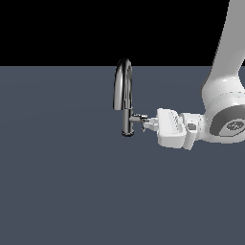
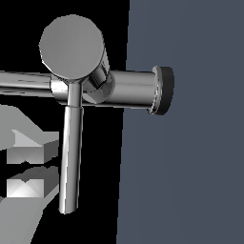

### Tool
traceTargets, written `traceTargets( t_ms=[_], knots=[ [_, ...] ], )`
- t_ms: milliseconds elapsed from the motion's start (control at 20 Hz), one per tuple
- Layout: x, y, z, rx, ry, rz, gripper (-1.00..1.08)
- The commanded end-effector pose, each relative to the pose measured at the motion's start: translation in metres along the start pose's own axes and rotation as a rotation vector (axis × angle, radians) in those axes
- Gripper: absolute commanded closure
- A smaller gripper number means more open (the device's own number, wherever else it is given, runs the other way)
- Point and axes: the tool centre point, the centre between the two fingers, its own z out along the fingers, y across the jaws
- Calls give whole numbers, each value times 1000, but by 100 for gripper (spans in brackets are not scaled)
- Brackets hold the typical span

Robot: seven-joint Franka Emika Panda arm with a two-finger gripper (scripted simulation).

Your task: Turn on the faucet by rotating a designated handle.

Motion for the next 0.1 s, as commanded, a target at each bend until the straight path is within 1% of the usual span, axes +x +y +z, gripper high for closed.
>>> traceTargets(
  t_ms=[0, 50],
  knots=[
    [36, 17, 7, -9, 1, 45, 108],
    [36, 17, 7, -9, 1, 45, 108]
  ],
)
